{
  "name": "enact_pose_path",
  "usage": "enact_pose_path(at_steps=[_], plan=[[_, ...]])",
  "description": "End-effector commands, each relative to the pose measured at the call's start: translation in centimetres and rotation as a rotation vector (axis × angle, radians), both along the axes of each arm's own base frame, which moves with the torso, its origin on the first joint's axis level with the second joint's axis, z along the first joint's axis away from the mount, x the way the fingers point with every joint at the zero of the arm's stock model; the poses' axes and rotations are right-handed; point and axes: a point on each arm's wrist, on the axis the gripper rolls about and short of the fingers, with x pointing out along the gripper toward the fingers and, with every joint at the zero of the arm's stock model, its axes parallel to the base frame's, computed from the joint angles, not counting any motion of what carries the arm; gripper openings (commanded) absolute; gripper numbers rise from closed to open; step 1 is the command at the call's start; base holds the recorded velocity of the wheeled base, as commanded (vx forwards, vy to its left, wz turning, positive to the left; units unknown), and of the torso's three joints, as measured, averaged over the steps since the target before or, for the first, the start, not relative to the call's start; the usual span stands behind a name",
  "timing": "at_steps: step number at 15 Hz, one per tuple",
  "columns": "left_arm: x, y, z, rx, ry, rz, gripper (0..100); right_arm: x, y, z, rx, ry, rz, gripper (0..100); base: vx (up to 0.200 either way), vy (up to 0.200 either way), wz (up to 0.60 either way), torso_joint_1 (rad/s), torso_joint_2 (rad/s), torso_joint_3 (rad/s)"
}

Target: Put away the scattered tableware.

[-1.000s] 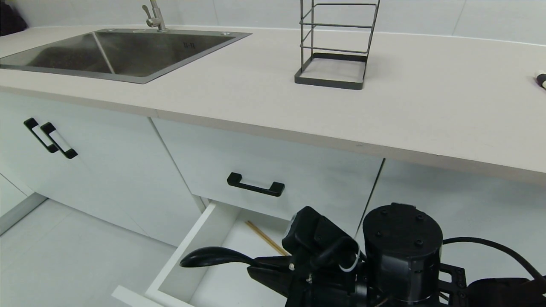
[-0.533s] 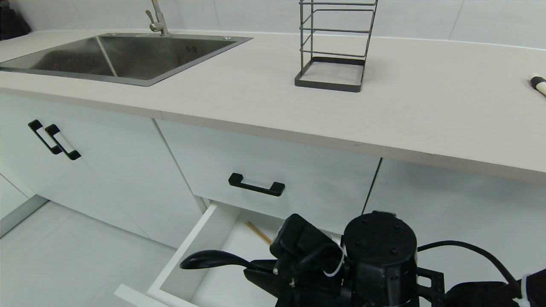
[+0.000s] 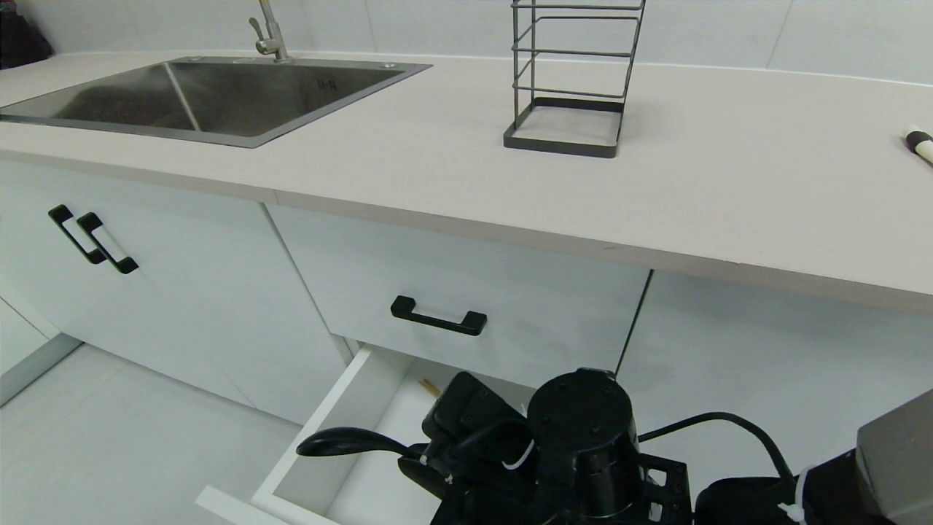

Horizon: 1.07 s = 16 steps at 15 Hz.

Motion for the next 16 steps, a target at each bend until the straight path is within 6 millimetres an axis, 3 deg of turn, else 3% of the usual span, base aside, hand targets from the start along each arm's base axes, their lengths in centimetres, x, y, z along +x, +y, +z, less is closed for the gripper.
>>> enact_pose_path(at_steps=[1, 11, 16], plan=[[0.0, 0.0, 0.0, 0.0, 0.0, 0.0, 100, 0.1, 0.7, -0.8, -0.018, 0.009, 0.005, 0, 0.0, 0.0, 0.0, 0.0, 0.0, 0.0], [0.0, 0.0, 0.0, 0.0, 0.0, 0.0, 100, 1.3, 2.7, -1.7, -0.123, 0.054, -0.045, 0, 0.0, 0.0, 0.0, 0.0, 0.0, 0.0], [0.0, 0.0, 0.0, 0.0, 0.0, 0.0, 100, 4.1, 3.1, -3.1, -0.181, 0.079, -0.127, 0, 0.0, 0.0, 0.0, 0.0, 0.0, 0.0]])
